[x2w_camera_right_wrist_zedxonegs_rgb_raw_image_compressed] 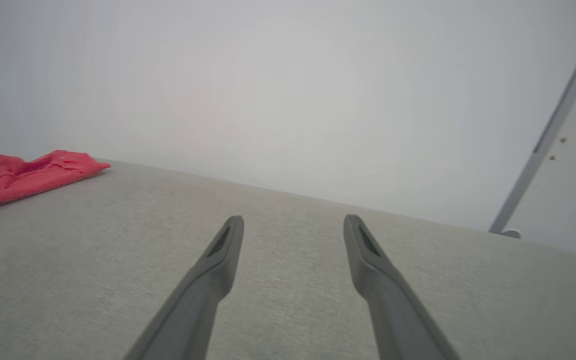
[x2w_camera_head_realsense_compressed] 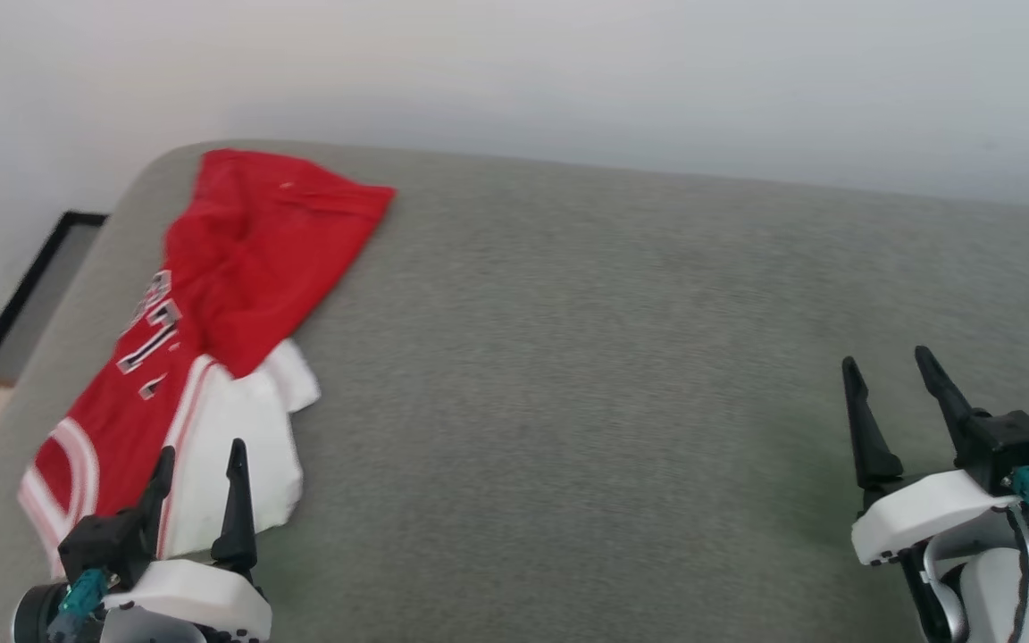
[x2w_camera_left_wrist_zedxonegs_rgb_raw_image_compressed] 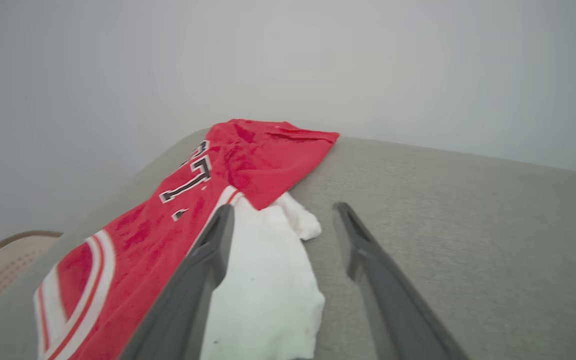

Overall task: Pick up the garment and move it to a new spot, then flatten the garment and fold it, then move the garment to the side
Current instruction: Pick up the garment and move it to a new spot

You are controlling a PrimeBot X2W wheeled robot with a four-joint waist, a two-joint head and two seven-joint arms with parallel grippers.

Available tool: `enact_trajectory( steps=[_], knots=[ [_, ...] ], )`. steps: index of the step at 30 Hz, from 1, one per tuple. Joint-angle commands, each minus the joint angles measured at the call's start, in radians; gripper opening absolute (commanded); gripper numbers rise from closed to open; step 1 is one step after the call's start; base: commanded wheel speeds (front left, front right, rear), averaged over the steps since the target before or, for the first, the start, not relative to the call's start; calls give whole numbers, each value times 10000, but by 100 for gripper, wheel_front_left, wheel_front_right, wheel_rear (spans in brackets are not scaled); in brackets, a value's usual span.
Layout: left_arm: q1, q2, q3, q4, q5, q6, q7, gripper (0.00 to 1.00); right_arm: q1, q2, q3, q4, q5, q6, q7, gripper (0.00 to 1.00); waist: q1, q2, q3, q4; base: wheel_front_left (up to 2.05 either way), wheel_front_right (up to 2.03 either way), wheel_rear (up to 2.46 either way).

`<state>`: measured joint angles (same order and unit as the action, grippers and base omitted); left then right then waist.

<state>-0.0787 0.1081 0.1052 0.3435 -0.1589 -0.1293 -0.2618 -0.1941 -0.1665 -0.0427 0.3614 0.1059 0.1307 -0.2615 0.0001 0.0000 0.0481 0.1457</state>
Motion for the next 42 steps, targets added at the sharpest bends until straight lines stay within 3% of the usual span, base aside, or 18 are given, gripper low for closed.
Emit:
enact_trajectory(
  steps=[1, 10, 17, 26, 31, 36, 42],
  knots=[
    [112, -32, 84, -14, 140, -19, -41, 100, -36, 53, 109, 26, 75, 1, -47, 100, -1, 0, 36, 691, 0, 0, 0],
    [587, -470, 403, -136, 220, 14, -35, 100, -231, 363, 875, 339, 226, 1, -47, 100, -1, 0, -60, 2829, 0, 0, 0],
    [912, -562, 551, -370, 37, 163, -35, 100, -442, 664, 1714, 598, 375, 1, -47, 100, -1, 0, -138, 3763, 0, 0, 0],
    [1082, -561, 269, -629, -463, 435, -35, 100, -860, 816, 2227, 836, 547, 1, -47, 100, -1, 0, 13, 3802, 0, 0, 0],
    [564, -536, 99, -483, -75, 230, -34, 100, -847, 697, 2174, 845, 501, 1, -47, 100, -1, 0, 185, 3360, 0, 0, 0],
    [-598, 25, -90, 301, -127, 46, -30, 100, -1048, 541, 2206, 828, 426, 1, -47, 100, -1, 0, 612, 2529, 0, 0, 0],
    [-2917, 1490, -779, 2700, -1368, -19, 722, 100, -1215, 498, 2062, 760, 384, 1, -47, 100, -1, 0, 1205, 1553, 0, 0, 0]
  ],
)
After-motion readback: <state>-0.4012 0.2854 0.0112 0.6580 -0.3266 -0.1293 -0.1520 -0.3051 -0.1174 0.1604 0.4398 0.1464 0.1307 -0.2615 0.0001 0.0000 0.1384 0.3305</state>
